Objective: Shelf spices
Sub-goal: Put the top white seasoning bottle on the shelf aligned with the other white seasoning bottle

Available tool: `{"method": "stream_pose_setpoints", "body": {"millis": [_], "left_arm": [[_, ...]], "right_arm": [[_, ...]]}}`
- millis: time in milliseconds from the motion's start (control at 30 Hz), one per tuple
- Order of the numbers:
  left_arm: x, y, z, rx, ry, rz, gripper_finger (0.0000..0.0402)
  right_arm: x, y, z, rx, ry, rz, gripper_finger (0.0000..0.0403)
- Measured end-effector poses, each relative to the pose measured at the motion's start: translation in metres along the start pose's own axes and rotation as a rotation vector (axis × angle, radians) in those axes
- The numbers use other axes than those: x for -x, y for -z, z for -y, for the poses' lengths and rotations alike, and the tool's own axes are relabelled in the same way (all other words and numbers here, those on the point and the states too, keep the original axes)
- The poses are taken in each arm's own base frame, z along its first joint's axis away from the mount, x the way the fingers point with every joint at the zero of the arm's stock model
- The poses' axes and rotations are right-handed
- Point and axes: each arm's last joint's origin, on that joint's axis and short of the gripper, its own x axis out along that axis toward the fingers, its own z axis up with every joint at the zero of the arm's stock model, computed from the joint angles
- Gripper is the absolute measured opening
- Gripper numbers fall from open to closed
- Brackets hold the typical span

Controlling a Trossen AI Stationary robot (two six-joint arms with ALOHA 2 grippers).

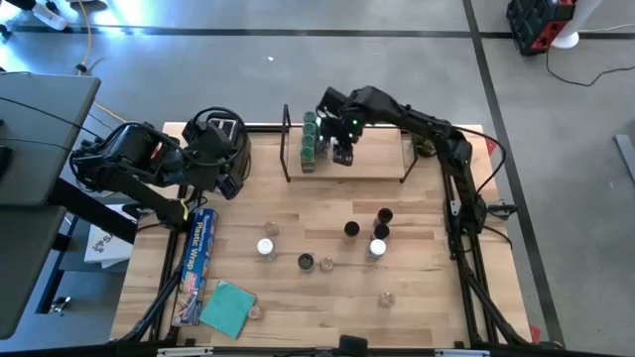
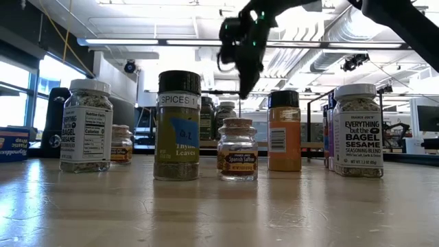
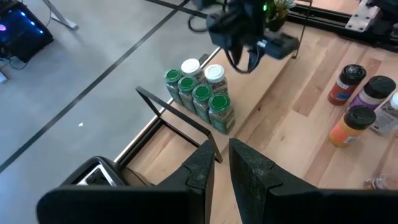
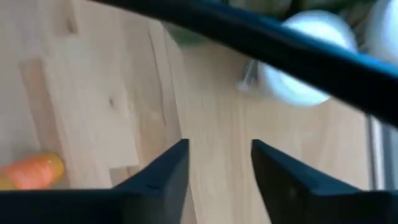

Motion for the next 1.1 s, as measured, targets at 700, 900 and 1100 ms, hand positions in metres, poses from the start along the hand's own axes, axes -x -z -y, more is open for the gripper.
{"method": "stream_pose_setpoints", "body": {"millis": [700, 900, 1100], "left_arm": [[0.000, -0.003, 0.002, 0.062, 0.016, 0.019, 0.0044], [0.000, -0.003, 0.002, 0.068, 0.017, 0.020, 0.0044], [0.000, -0.003, 0.002, 0.076, 0.019, 0.024, 0.0044]], "right_arm": [[-0.053, 0.003, 0.035, -0.099, 0.205, 0.117, 0.0014], [-0.051, -0.001, 0.041, -0.106, 0.230, 0.179, 0.0014], [-0.046, 0.007, 0.040, -0.158, 0.288, 0.099, 0.0014]]}}
